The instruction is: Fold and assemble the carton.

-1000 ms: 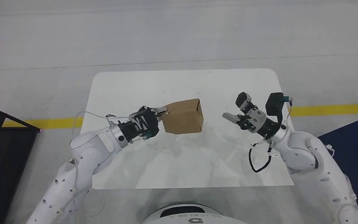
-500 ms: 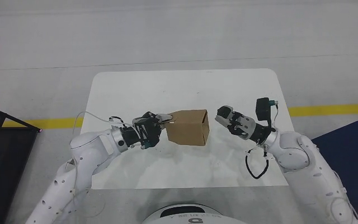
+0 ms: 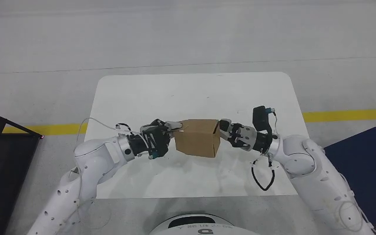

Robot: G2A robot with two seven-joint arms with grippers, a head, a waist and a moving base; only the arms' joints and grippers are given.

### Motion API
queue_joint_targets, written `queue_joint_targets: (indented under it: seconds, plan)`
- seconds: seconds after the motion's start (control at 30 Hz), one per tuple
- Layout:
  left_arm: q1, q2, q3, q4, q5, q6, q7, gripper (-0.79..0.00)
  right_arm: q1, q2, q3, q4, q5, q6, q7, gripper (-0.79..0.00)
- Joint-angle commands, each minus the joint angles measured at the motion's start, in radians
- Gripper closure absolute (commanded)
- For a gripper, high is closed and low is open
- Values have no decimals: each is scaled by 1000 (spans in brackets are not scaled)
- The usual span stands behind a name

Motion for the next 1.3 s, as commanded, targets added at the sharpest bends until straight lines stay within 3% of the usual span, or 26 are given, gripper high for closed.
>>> queue_joint_targets:
  seconds: [0.0, 0.1, 0.23, 0.37, 0.4, 0.5, 0.57, 0.8, 0.87, 1.03, 1.27]
  plan:
    - [0, 0, 0, 1, 4, 1, -3, 0, 5, -2, -9, 1, 4, -8, -4, -231]
    - [-1, 0, -1, 6, 1, 4, -4, 0, 8, -3, -8, 11, -1, 5, -11, -283]
    - [-2, 0, -5, 11, -2, 7, -7, 0, 2, -3, 6, 23, -9, 14, -27, -259]
    - [5, -3, -14, 27, -37, 29, -66, 0, -10, -3, 35, 29, -32, 61, -61, -323]
    - [5, -4, -18, 32, -64, 33, -98, 0, -15, -3, 44, 29, -36, 73, -76, -360]
    - [4, -9, -27, 34, -146, 48, -239, 0, -33, -3, 83, 18, -112, 133, -126, -376]
    - [5, -13, -30, 30, -230, 53, -350, 0, -55, -4, 107, 2, -199, 190, -177, -536]
    - [3, -20, -30, -19, -480, 84, -690, 0, -156, -14, 134, -42, -466, 351, -409, -733]
    - [1, -19, -25, -34, -500, 75, -740, 0, -184, -18, 132, -48, -523, 386, -467, -727]
    - [1, -19, -23, -42, -503, 67, -753, 0, -223, -24, 130, -55, -618, 457, -553, -785]
    - [1, -19, -23, -42, -503, 67, -753, 0, -228, -26, 129, -54, -619, 459, -565, -785]
